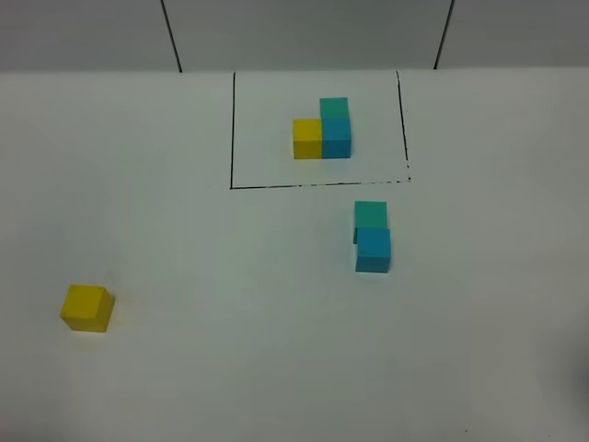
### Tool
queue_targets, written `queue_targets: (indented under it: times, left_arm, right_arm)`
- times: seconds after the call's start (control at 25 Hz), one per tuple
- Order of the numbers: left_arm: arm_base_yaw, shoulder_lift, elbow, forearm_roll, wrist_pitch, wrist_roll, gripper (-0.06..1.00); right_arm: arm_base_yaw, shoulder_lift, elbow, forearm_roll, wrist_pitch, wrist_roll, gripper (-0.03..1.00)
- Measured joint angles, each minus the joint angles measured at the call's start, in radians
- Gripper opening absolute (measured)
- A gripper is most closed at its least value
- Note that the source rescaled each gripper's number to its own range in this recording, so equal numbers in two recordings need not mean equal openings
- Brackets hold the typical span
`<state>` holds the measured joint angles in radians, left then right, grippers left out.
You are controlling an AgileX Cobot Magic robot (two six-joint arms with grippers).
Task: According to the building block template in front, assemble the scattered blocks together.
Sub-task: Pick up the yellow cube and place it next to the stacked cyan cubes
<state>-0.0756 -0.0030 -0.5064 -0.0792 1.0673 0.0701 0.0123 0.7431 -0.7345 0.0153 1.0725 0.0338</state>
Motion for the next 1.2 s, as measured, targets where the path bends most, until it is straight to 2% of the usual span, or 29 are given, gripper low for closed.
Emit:
queue_targets:
  times: [0.32,0.52,0.72,1.2]
  left_arm:
    - [0.0,0.0,0.0,0.0,0.0,-0.001,0.4]
    - [0.0,0.0,0.0,0.0,0.0,-0.001,0.4]
    - [0.0,0.0,0.0,0.0,0.0,-0.001,0.4]
    - [0.0,0.0,0.0,0.0,0.0,-0.001,0.4]
  right_arm:
    - [0.041,-0.374,0.187,0.033,-0.02,-0.018,1.0]
    - [0.054,-0.529,0.227,0.047,-0.018,-0.079,1.0]
    - [0.059,-0.664,0.233,0.044,-0.01,-0.086,1.0]
    - [0.059,-0.702,0.233,0.046,-0.006,-0.086,1.0]
